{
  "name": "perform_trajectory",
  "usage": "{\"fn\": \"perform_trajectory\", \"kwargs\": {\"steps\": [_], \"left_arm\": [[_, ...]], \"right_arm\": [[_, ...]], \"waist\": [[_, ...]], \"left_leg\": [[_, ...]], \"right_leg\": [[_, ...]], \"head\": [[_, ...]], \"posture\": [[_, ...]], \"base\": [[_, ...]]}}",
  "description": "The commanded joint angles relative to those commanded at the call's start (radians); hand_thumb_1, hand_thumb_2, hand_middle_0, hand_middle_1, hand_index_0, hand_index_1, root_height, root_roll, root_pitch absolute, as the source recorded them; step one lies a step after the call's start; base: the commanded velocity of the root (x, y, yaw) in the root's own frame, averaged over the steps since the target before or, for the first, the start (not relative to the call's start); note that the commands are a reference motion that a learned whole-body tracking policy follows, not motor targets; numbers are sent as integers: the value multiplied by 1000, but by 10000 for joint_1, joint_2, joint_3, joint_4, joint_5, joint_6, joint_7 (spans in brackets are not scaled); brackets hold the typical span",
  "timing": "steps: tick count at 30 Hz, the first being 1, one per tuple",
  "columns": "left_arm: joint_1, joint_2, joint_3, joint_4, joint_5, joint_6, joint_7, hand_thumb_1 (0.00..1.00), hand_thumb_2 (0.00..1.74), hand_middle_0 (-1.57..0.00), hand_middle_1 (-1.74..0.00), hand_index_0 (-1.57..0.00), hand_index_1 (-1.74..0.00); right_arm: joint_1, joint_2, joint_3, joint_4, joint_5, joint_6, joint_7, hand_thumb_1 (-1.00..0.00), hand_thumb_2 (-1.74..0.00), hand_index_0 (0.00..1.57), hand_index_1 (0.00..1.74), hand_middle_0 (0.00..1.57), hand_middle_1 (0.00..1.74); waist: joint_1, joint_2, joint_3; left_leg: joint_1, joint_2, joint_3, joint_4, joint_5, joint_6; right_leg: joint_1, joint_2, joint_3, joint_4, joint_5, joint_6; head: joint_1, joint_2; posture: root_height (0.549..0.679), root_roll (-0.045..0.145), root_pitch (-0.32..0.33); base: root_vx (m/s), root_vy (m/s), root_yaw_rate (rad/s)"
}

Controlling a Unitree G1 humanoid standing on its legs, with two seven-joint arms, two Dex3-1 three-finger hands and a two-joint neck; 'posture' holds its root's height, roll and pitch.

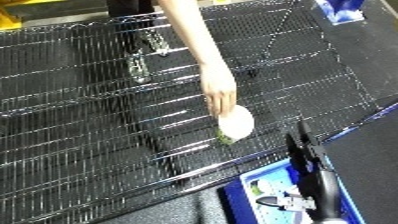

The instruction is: Pick up the object and place it into the box

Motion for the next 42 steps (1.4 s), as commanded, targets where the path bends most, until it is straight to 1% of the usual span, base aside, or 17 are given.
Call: {"fn": "perform_trajectory", "kwargs": {"steps": [4, 7, 9, 13, 16, 20, 21, 23, 26, 29, 32, 35, 38, 42], "left_arm": [[-90, 12, -85, 52, 62, 76, -4, 1000, 1740, -1570, -1740, -1570, -1740], [-190, 45, -115, 105, 110, 110, 4, 1000, 1740, -1570, -1740, -1570, -1740], [-269, 81, -133, 140, 124, 97, 34, 1000, 1740, -1570, -1740, -1570, -1740], [-416, 159, -169, 157, 118, 57, 181, 1000, 1740, -1570, -1740, -1570, -1740], [-513, 210, -212, 141, 91, 63, 293, 1000, 1740, -1570, -1740, -1570, -1740], [-615, 250, -290, 112, 59, 52, 396, 1000, 1740, -1570, -1740, -1570, -1740], [-638, 258, -304, 104, 49, 40, 419, 1000, 1740, -1570, -1740, -1570, -1740], [-688, 281, -332, 95, 26, 13, 464, 1000, 1740, -1570, -1740, -1570, -1740], [-757, 323, -404, 78, 3, -7, 528, 1000, 1740, -1570, -1740, -1570, -1740], [-817, 394, -529, 23, -48, -4, 617, 1000, 1740, -1570, -1740, -1570, -1740], [-922, 478, -650, -36, -149, 25, 709, 1000, 1740, -1570, -1740, -1570, -1740], [-1034, 536, -783, -34, -258, 36, 756, 1000, 1740, -1570, -1740, -1570, -1740], [-1120, 560, -916, -18, -346, -12, 781, 1000, 1740, -1570, -1740, -1570, -1740], [-1204, 589, -1074, -27, -418, -49, 838, 1000, 1740, -1570, -1740, -1570, -1740]], "right_arm": [[-120, -11, 16, 273, 70, 24, -288, 0, 0, 0, 0, 0, 0], [-336, -59, -16, 566, 87, 14, -512, 0, 0, 0, 0, 0, 0], [-536, -105, -51, 787, 18, -32, -742, 0, 0, 0, 0, 0, 0], [-970, -241, -173, 1073, -180, -14, -1200, 0, 0, 0, 0, 0, 0], [-1298, -360, -228, 1223, -324, 122, -1421, 0, 0, 0, 0, 0, 0], [-1719, -479, -240, 1424, -417, 314, -1618, 0, 0, 0, 0, 0, 0], [-1812, -499, -232, 1477, -430, 370, -1650, 0, 0, 0, 0, 0, 0], [-1984, -548, -203, 1597, -418, 478, -1686, 0, 0, 0, 0, 0, 0], [-2228, -627, -119, 1850, -385, 572, -1699, 0, 0, 0, 0, 0, 0], [-2544, -720, 14, 2091, -369, 663, -1702, 0, 0, 0, 0, 0, 0], [-2988, -867, 167, 2363, -306, 779, -1718, 0, 0, 0, 0, 0, 0], [-3467, -1045, 300, 2695, -205, 862, -1675, 0, 0, 0, 0, 0, 0], [-3926, -1226, 382, 3034, -65, 908, -1574, 0, 0, 0, 0, 0, 0], [-4451, -1364, 529, 3397, 55, 905, -1463, 0, 0, 0, 0, 0, 0]], "waist": [[4, 47, 72], [12, 121, 147], [10, 188, 220], [-11, 312, 386], [-18, 394, 453], [-4, 477, 459], [4, 492, 459], [20, 511, 459], [44, 540, 459], [71, 586, 459], [115, 641, 459], [152, 727, 459], [202, 833, 459], [270, 955, 459]], "left_leg": [[-122, -23, 11, 115, -15, -2], [-238, -50, 6, 200, -15, 1], [-338, -74, 5, 266, -15, 4], [-590, -134, 12, 453, -36, 14], [-793, -180, 14, 581, -56, 25], [-1153, -255, 0, 779, -95, 48], [-1244, -277, -9, 828, -107, 55], [-1403, -308, -24, 920, -130, 66], [-1627, -348, -61, 1072, -175, 78], [-1845, -398, -87, 1198, -215, 107], [-2063, -470, -102, 1291, -248, 135], [-2301, -543, -94, 1426, -289, 140], [-2554, -608, -76, 1556, -325, 146], [-2761, -643, -66, 1543, -305, 158]], "right_leg": [[-123, -18, 11, 102, 8, 2], [-265, -27, 23, 208, 12, -4], [-393, -31, 39, 306, 10, -13], [-702, -46, 82, 571, -8, -27], [-954, -71, 119, 764, -27, -34], [-1368, -99, 173, 1041, -62, -37], [-1469, -100, 187, 1112, -75, -39], [-1638, -101, 209, 1224, -97, -46], [-1873, -96, 227, 1391, -130, -63], [-2130, -95, 228, 1573, -175, -75], [-2391, -121, 221, 1733, -222, -82], [-2635, -166, 217, 1900, -276, -101], [-2899, -206, 211, 2050, -318, -115], [-3165, -219, 221, 2094, -309, -110]], "head": [[233, 137], [486, 341], [651, 516], [947, 694], [1163, 835], [1366, 874], [1410, 826], [1438, 910], [1561, 1174], [1740, 1556], [1990, 1752], [2153, 1951], [2401, 1918], [2559, 1947]], "posture": [[666, 44, -35], [666, 44, -32], [665, 45, -29], [663, 48, -22], [661, 51, -14], [659, 55, 4], [659, 57, 8], [658, 58, 16], [656, 61, 26], [654, 63, 38], [653, 68, 51], [651, 72, 63], [649, 75, 77], [648, 76, 95]], "base": [[3, -8, -5], [-3, -10, -4], [-9, -3, -13], [-9, 5, -21], [3, 11, -12], [2, 2, -1], [8, -11, -6], [16, -17, 0], [35, -29, 14], [26, -15, 11], [5, 1, 17], [6, 12, 29], [0, 14, 41], [0, 14, 26]]}}
